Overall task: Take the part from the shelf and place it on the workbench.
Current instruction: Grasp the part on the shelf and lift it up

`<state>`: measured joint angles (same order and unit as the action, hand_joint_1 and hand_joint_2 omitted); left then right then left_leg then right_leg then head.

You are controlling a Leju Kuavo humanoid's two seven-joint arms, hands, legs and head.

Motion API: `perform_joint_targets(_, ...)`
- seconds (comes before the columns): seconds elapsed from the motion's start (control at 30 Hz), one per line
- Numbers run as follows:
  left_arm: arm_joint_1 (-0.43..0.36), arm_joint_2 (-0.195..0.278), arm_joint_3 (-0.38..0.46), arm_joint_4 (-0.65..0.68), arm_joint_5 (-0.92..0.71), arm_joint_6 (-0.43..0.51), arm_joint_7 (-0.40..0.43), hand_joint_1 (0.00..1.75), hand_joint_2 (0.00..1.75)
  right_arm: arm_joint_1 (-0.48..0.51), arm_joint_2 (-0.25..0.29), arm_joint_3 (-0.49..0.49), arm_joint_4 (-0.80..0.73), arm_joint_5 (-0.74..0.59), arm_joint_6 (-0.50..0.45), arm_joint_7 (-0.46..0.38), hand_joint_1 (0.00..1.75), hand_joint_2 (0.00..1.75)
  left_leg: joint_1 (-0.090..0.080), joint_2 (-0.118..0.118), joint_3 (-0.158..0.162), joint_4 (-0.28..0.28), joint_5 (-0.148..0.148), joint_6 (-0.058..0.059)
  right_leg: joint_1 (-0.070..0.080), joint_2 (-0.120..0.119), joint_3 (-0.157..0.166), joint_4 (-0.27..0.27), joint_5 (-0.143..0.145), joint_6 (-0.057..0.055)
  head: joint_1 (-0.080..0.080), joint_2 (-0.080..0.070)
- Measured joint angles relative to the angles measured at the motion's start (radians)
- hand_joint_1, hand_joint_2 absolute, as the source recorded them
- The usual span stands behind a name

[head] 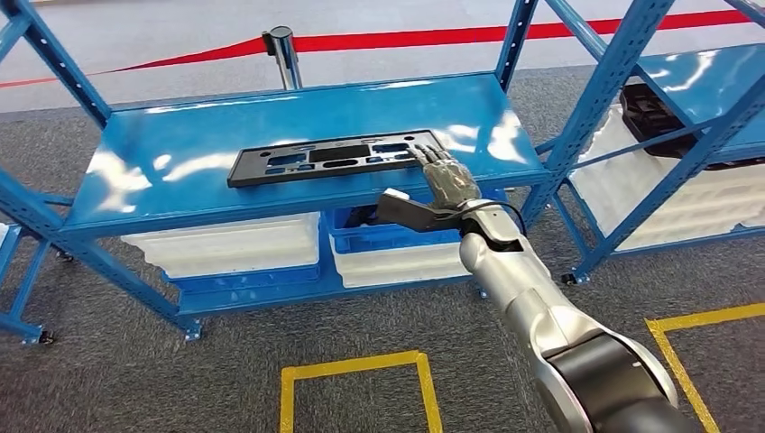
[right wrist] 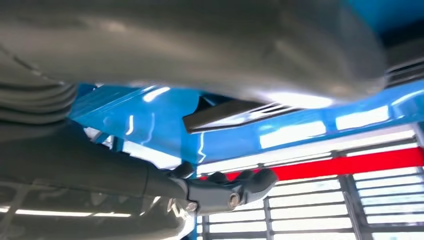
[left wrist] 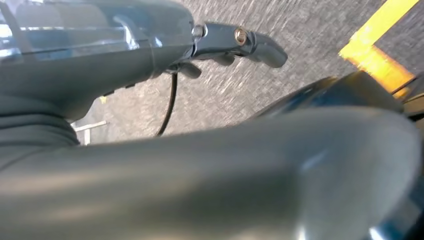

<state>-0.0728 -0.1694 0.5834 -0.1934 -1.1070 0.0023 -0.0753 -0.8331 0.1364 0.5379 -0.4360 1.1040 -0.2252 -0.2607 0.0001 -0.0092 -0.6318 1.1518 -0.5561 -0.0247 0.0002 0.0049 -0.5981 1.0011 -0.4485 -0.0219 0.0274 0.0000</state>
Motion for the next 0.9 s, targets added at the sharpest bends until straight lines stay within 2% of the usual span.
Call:
perform_joint_targets(0.03, -0.001, 0.000, 0.000, 0.000, 0.000, 0.000, -0.001, 0.00, 0.00, 0.001, 0.001, 0.000, 0.000, 0.000, 0.001, 0.000, 0.00, 0.00, 0.003, 0.000, -0.037, 0.070, -0.026, -0.003, -0.002, 0.000, 0.004, 0.000, -0.004, -0.001, -0.007, 0.000)
perform_joint_targets(0.07, -0.002, 0.000, 0.001, 0.000, 0.000, 0.000, -0.002, 0.00, 0.00, 0.003, 0.001, 0.000, 0.000, 0.000, 0.002, -0.001, 0.00, 0.00, 0.005, 0.001, -0.068, 0.126, -0.040, -0.005, -0.003, 0.000, 0.009, 0.000, -0.008, -0.001, -0.012, 0.000)
perform_joint_targets(0.1, -0.003, 0.000, 0.001, 0.000, 0.000, 0.000, -0.002, 0.00, 0.00, 0.006, 0.001, 0.000, 0.000, 0.000, 0.002, -0.001, 0.00, 0.00, 0.007, 0.001, -0.086, 0.151, -0.035, -0.007, -0.005, 0.000, 0.014, 0.001, -0.013, 0.000, -0.015, 0.000)
perform_joint_targets(0.13, -0.005, 0.000, 0.001, 0.000, 0.000, 0.000, -0.002, 0.00, 0.00, 0.008, 0.001, 0.001, 0.000, 0.000, 0.003, -0.002, 0.00, 0.00, 0.009, 0.002, -0.084, 0.135, -0.011, -0.009, -0.007, 0.000, 0.021, 0.002, -0.019, 0.002, -0.017, 0.000)
perform_joint_targets(0.2, -0.004, 0.000, 0.002, 0.000, 0.000, 0.000, -0.001, 0.00, 0.00, 0.009, 0.001, 0.001, 0.000, 0.000, 0.003, -0.002, 0.00, 0.00, 0.014, 0.003, -0.037, 0.010, 0.071, -0.012, -0.012, 0.002, 0.036, 0.004, -0.032, 0.011, -0.021, 0.000)
perform_joint_targets(0.23, -0.003, 0.000, 0.002, 0.000, 0.000, 0.000, 0.000, 0.00, 0.00, 0.008, 0.001, 0.001, 0.000, 0.000, 0.003, -0.002, 0.00, 0.00, 0.013, 0.003, -0.010, -0.053, 0.101, -0.013, -0.012, 0.003, 0.042, 0.007, -0.040, 0.017, -0.024, 0.000)
perform_joint_targets(0.27, -0.001, 0.000, 0.002, 0.000, 0.000, 0.000, 0.000, 0.00, 0.00, 0.007, 0.000, 0.001, 0.000, 0.000, 0.003, -0.002, 0.00, 0.00, 0.013, 0.002, 0.008, -0.096, 0.114, -0.012, -0.012, 0.004, 0.044, 0.009, -0.045, 0.023, -0.027, 0.000)
perform_joint_targets(0.3, 0.000, 0.000, 0.002, 0.000, 0.000, 0.000, 0.001, 0.00, 0.00, 0.007, 0.000, 0.001, 0.000, 0.000, 0.003, -0.003, 0.00, 0.00, 0.011, 0.001, 0.016, -0.116, 0.113, -0.009, -0.011, 0.005, 0.044, 0.010, -0.049, 0.029, -0.028, 0.000)
perform_joint_targets(0.43, 0.001, 0.000, 0.002, 0.000, 0.000, 0.000, 0.000, 0.00, 0.00, 0.008, -0.002, 0.001, 0.000, 0.000, 0.004, -0.003, 0.00, 0.00, 0.010, -0.002, 0.023, -0.125, 0.100, 0.011, -0.013, 0.002, 0.045, 0.013, -0.062, 0.045, -0.019, 0.000)
perform_joint_targets(0.5, 0.001, -0.001, 0.002, 0.000, 0.000, 0.000, 0.000, 0.00, 0.00, 0.005, -0.002, 0.001, 0.000, -0.001, 0.004, -0.003, 0.00, 0.00, 0.013, -0.001, 0.030, -0.128, 0.097, 0.018, -0.013, 0.002, 0.020, 0.066, -0.089, 0.049, -0.011, 0.000)
perform_joint_targets(0.53, 0.001, -0.001, 0.002, 0.000, 0.000, 0.000, 0.000, 0.00, 0.00, 0.005, -0.003, 0.001, 0.000, -0.001, 0.004, -0.003, 0.00, 0.00, 0.013, -0.001, 0.032, -0.128, 0.095, 0.022, -0.013, 0.002, -0.011, 0.122, -0.112, 0.050, -0.005, 0.000)
perform_joint_targets(0.6, 0.001, -0.001, 0.002, 0.000, -0.001, 0.000, 0.000, 0.00, 0.00, 0.009, -0.006, 0.001, 0.001, -0.001, 0.005, -0.003, 0.00, 0.00, 0.013, 0.000, 0.035, -0.128, 0.090, 0.028, -0.013, 0.002, -0.093, 0.257, -0.152, 0.052, 0.004, 0.000)
perform_joint_targets(0.63, 0.002, -0.001, 0.002, 0.000, -0.001, 0.000, 0.000, 0.00, 0.00, 0.013, -0.007, 0.001, 0.001, -0.002, 0.006, -0.003, 0.00, 0.00, 0.013, -0.001, 0.037, -0.128, 0.087, 0.029, -0.013, 0.002, -0.122, 0.295, -0.152, 0.052, 0.007, 0.000)
perform_joint_targets(0.67, 0.002, -0.001, 0.002, 0.000, -0.001, 0.000, 0.001, 0.00, 0.00, 0.016, -0.009, 0.001, 0.001, -0.003, 0.007, -0.003, 0.00, 0.00, 0.013, -0.003, 0.042, -0.128, 0.083, 0.030, -0.013, 0.002, -0.133, 0.296, -0.131, 0.051, 0.011, 0.000)
perform_joint_targets(0.7, 0.002, -0.001, 0.002, 0.000, -0.001, 0.000, 0.001, 0.00, 0.00, 0.018, -0.011, 0.001, 0.001, -0.004, 0.009, -0.003, 0.00, 0.00, 0.013, -0.004, 0.048, -0.127, 0.079, 0.029, -0.013, 0.002, -0.125, 0.256, -0.093, 0.050, 0.016, 0.000)
perform_joint_targets(0.73, 0.002, -0.001, 0.002, 0.000, -0.002, -0.001, 0.001, 0.00, 0.00, 0.018, -0.012, 0.001, 0.001, -0.005, 0.010, -0.004, 0.00, 0.00, 0.013, -0.005, 0.055, -0.128, 0.073, 0.027, -0.012, 0.002, -0.101, 0.188, -0.045, 0.048, 0.021, 0.000)
perform_joint_targets(0.77, 0.002, -0.001, 0.002, 0.000, -0.002, -0.001, 0.002, 0.00, 0.00, 0.017, -0.013, 0.001, 0.001, -0.006, 0.011, -0.004, 0.00, 0.00, 0.012, -0.005, 0.062, -0.128, 0.068, 0.024, -0.010, 0.002, -0.074, 0.122, -0.009, 0.046, 0.024, 0.000)
perform_joint_targets(0.8, 0.002, -0.001, 0.002, 0.001, -0.003, -0.002, 0.002, 0.00, 0.00, 0.016, -0.014, 0.001, 0.001, -0.007, 0.012, -0.005, 0.00, 0.00, 0.010, -0.006, 0.066, -0.128, 0.063, 0.020, -0.008, 0.002, -0.050, 0.066, 0.011, 0.043, 0.027, 0.000)
perform_joint_targets(0.83, 0.002, -0.001, 0.002, 0.001, -0.003, -0.002, 0.002, 0.00, 0.00, 0.015, -0.014, 0.001, 0.001, -0.008, 0.013, -0.005, 0.00, 0.00, 0.009, -0.006, 0.068, -0.129, 0.061, 0.016, -0.005, 0.003, -0.035, 0.034, 0.017, 0.040, 0.027, 0.000)
perform_joint_targets(0.9, 0.003, -0.001, 0.002, 0.001, -0.003, -0.002, 0.003, 0.00, 0.00, 0.015, -0.016, 0.002, 0.001, -0.008, 0.014, -0.006, 0.00, 0.00, 0.007, -0.005, 0.069, -0.134, 0.059, 0.008, -0.003, 0.004, -0.026, 0.019, 0.005, 0.034, 0.025, 0.000)
